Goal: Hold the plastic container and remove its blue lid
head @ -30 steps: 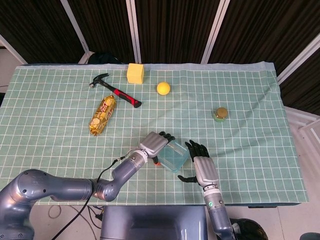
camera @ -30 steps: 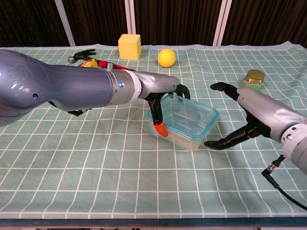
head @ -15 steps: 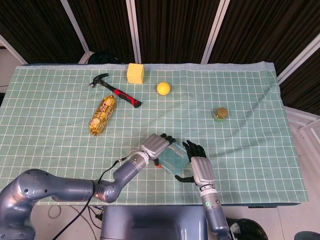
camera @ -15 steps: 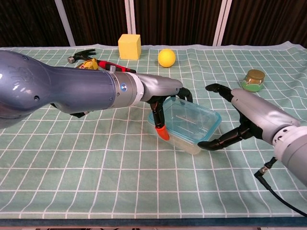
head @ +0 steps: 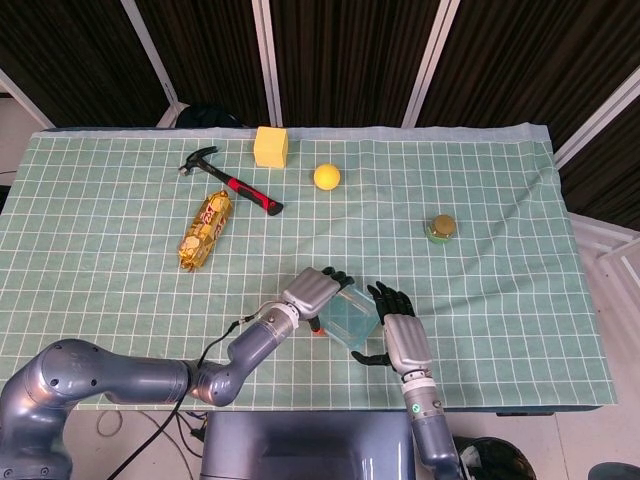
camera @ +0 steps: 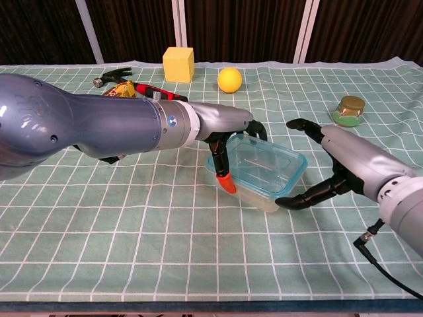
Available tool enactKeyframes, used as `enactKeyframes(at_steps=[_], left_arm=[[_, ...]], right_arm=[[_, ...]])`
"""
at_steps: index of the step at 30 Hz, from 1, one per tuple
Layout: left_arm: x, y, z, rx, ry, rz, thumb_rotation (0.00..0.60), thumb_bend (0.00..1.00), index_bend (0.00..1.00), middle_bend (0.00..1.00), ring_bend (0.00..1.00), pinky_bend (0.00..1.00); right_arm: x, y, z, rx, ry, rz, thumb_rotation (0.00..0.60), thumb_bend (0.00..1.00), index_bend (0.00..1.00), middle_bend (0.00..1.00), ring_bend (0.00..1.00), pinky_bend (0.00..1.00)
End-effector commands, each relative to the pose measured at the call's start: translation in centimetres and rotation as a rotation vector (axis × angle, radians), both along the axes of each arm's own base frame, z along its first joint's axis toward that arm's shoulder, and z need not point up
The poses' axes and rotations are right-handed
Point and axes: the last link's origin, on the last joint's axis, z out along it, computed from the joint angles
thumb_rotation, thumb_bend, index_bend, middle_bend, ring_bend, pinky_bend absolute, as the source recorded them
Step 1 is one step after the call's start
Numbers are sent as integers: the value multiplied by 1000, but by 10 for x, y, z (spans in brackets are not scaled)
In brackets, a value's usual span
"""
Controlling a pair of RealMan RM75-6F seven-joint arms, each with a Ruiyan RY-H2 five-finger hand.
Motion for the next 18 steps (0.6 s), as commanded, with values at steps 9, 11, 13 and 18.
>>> enactKeyframes(at_steps=[9, 11, 13, 18], left_arm=[[-3, 0, 2, -5, 1, 4, 600, 107, 300, 314, 309, 434], [-3, 0, 2, -7, 2, 3, 600, 107, 300, 314, 309, 434], [-3, 0, 2, -9, 2, 3, 600, 107, 300, 314, 310, 434], [-4, 1, 2, -13, 7, -1, 600, 107, 300, 314, 309, 434]], right_arm=[[-1, -2, -4, -5, 2, -5, 600, 187, 0, 0, 0, 0], [-2, -2, -4, -7, -3, -9, 600, 187, 0, 0, 0, 0], [-2, -3, -4, -12, -7, -12, 600, 187, 0, 0, 0, 0], [-3, -5, -3, -31, -21, -19, 600, 186, 0, 0, 0, 0]])
